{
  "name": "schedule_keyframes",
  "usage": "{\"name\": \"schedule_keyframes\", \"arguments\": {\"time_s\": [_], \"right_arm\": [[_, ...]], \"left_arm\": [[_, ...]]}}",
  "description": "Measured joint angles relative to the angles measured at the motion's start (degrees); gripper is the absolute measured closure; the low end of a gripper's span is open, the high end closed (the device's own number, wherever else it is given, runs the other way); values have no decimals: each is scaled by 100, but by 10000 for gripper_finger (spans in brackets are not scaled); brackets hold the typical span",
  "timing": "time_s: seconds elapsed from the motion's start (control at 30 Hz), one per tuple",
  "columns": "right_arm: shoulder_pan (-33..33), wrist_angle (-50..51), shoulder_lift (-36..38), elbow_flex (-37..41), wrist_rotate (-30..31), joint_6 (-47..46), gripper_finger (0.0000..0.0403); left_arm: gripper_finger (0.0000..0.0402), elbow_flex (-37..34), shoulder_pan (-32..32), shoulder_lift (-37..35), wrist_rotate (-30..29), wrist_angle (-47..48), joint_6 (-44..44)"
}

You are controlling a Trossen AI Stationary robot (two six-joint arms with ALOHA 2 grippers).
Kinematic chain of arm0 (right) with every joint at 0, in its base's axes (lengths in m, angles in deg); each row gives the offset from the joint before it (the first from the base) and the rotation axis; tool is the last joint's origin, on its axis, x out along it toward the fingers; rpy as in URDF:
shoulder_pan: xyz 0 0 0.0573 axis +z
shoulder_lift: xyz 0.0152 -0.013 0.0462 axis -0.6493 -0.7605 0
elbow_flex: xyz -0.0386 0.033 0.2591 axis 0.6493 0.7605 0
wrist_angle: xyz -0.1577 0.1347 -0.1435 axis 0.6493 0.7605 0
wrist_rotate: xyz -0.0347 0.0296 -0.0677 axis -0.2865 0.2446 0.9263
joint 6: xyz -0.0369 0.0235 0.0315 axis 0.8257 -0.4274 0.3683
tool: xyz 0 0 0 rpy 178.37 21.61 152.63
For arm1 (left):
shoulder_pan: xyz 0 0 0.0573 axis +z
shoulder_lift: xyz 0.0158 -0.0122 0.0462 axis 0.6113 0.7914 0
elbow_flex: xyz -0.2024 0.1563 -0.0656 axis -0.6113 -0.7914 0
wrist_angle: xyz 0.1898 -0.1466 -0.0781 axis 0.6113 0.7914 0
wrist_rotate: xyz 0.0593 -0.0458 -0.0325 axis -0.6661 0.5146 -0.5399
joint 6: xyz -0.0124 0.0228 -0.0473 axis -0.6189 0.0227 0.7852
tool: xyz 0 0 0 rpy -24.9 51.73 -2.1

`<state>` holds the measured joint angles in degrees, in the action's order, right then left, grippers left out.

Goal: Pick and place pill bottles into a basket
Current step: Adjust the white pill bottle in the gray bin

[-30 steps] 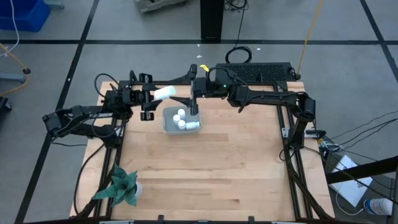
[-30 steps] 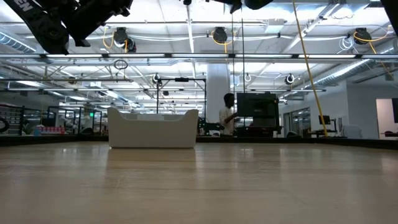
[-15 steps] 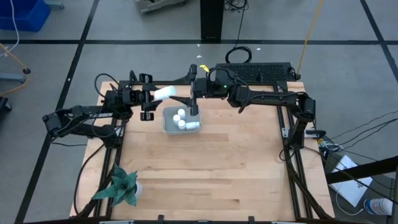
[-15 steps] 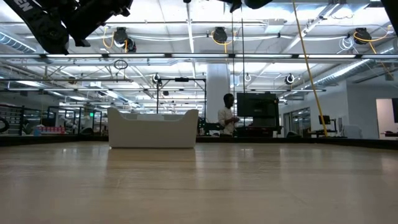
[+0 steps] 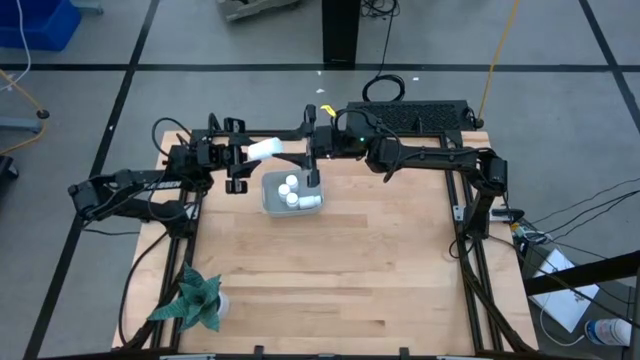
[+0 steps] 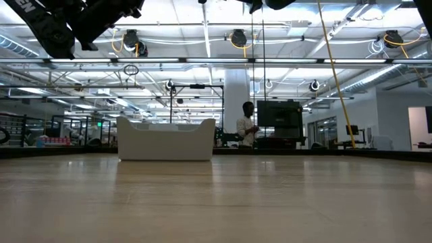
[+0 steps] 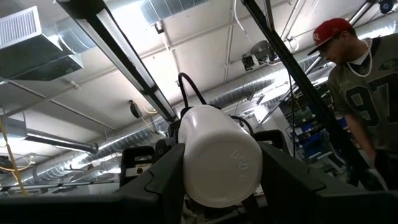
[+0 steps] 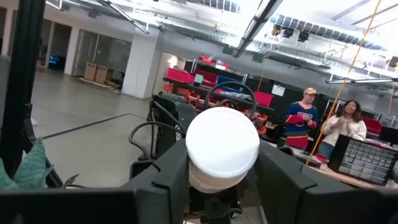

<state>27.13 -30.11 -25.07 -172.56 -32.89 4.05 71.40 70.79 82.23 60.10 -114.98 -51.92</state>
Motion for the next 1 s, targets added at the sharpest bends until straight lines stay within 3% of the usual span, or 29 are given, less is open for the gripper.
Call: {"name": "schedule_keyframes", "arguments": {"time_s": [0.7, 1.0], "right_arm": [[-28, -11, 0, 2, -323, 231, 267], [-244, 295, 149, 4, -260, 276, 267]], "left_arm": [[224, 4, -7, -5, -120, 49, 555], [90, 4, 112, -4, -469, 160, 1033]]}}
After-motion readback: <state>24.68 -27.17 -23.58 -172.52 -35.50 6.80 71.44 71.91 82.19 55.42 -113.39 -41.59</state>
